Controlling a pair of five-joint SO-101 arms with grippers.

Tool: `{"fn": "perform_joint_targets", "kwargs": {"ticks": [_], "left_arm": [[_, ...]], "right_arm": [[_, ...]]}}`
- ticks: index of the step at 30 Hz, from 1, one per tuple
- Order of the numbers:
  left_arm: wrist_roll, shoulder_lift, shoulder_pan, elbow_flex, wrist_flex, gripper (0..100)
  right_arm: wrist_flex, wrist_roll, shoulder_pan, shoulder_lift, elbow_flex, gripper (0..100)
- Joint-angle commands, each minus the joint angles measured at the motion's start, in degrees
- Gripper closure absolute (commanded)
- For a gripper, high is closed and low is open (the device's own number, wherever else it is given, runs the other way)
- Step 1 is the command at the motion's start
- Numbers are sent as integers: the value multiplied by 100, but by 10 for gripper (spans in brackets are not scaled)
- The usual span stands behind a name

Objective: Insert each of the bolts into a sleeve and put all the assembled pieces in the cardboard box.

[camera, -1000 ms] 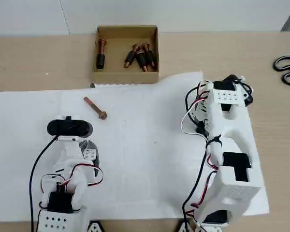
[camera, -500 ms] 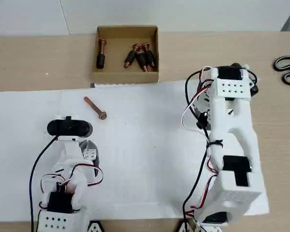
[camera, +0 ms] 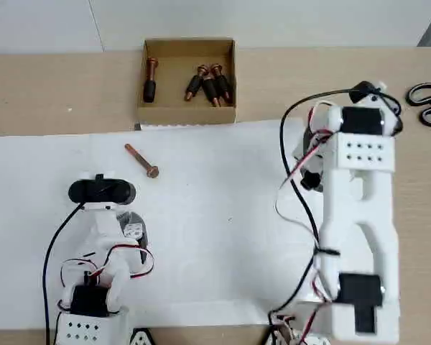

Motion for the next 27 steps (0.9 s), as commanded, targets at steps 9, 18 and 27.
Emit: {"fn": "perform_joint_targets", "kwargs": {"ticks": [9, 18, 27], "left_arm": [[-149, 905, -457, -2484, 738, 994], [-308, 4492, -774, -5921, 1600, 994], [-149, 7270, -818, -8286, 2268, 994]], "right_arm": [[66, 1046, 778, -1807, 1811, 995], [75, 1064, 1007, -1947, 2180, 995], [101, 1046, 1692, -1956, 2769, 995]]}}
